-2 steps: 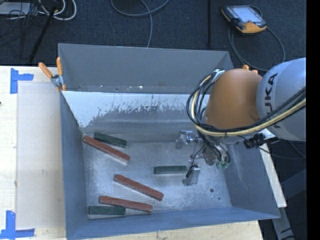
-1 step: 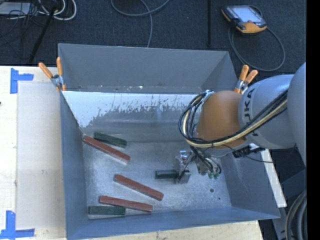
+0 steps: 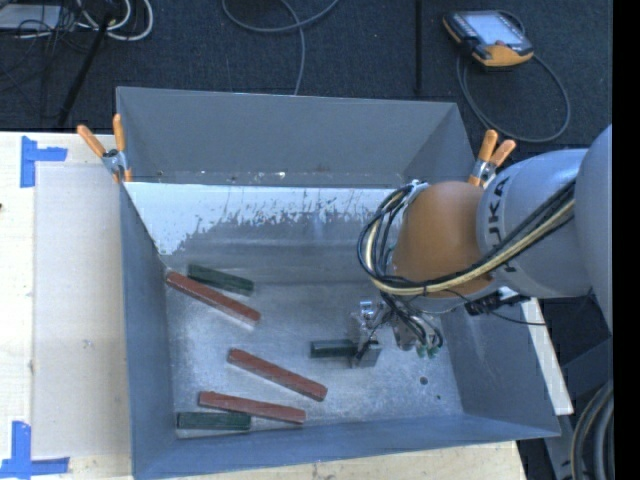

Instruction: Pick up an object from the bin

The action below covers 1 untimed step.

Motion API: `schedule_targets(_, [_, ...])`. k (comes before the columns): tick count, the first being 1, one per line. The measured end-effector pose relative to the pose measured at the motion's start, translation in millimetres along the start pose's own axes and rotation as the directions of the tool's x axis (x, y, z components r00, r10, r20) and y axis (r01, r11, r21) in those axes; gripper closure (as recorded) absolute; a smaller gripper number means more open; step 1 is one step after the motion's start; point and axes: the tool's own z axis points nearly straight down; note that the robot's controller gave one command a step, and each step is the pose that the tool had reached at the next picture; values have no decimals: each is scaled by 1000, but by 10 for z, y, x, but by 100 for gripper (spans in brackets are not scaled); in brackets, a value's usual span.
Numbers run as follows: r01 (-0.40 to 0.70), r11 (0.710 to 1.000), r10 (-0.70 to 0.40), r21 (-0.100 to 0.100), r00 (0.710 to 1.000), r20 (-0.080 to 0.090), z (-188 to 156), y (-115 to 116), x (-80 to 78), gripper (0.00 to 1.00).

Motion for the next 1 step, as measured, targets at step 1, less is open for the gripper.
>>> schedule_targets(1, [1, 1000, -1, 0, 1000, -4, -43, -1, 16, 100])
